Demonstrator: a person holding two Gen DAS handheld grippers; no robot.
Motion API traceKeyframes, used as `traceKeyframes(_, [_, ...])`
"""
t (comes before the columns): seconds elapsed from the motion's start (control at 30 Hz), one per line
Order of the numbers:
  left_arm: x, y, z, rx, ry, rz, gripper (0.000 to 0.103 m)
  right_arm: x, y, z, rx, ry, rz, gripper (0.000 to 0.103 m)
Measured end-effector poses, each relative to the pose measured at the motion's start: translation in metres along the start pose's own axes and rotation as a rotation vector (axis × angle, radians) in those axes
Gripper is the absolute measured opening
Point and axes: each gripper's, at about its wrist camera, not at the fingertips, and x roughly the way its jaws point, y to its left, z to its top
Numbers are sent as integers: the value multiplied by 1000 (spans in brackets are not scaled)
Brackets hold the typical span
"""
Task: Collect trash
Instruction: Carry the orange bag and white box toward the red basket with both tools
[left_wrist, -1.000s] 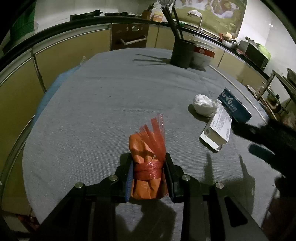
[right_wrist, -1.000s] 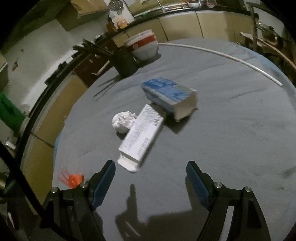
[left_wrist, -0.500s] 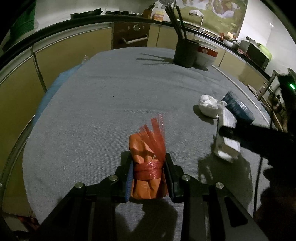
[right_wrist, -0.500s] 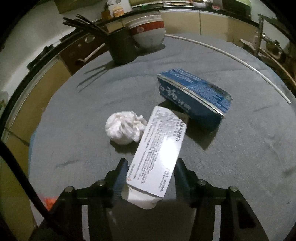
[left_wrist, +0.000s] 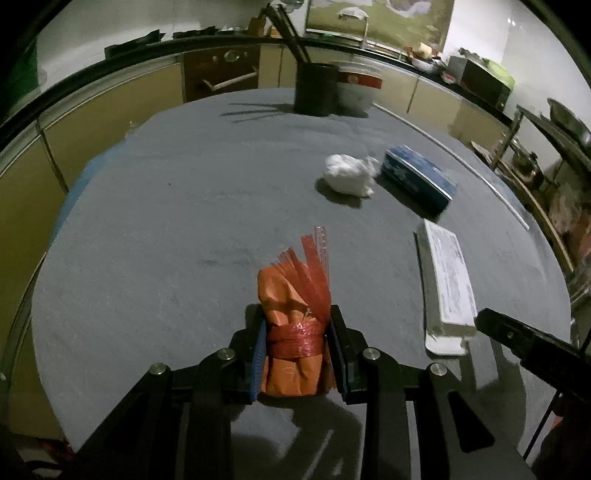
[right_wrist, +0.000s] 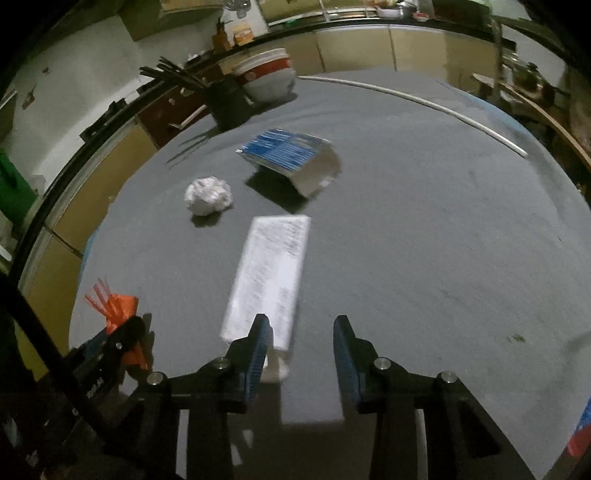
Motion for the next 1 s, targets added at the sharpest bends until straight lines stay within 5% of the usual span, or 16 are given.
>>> traceKeyframes(0.07, [-4, -1, -2, -3, -5, 10, 32, -2, -5, 0, 24, 7, 33, 45])
traceKeyframes(0.1, [-5, -1, -2, -7, -10, 16, 32, -3, -5, 2, 36, -5, 26, 67])
traceKeyframes(0.17, [-8, 3, -3, -17, -14, 27, 32, -7, -2, 5, 57, -42, 28, 83])
traceKeyframes(0.37, [-6, 13, -2, -17, -13, 48, 32, 21, 44, 22, -45, -21, -33, 81])
traceKeyframes(0.4, [-5, 14, -1, -15, -13, 50, 32, 27, 48, 22, -57, -11, -47, 77])
traceKeyframes(0.47, [-3, 18, 0, -20, -11, 52, 32, 37, 58, 19, -111, -4, -114, 50])
traceKeyframes(1.0, [-18, -28, -10, 61, -22, -10, 32, -30, -16, -14, 18, -97, -18, 50])
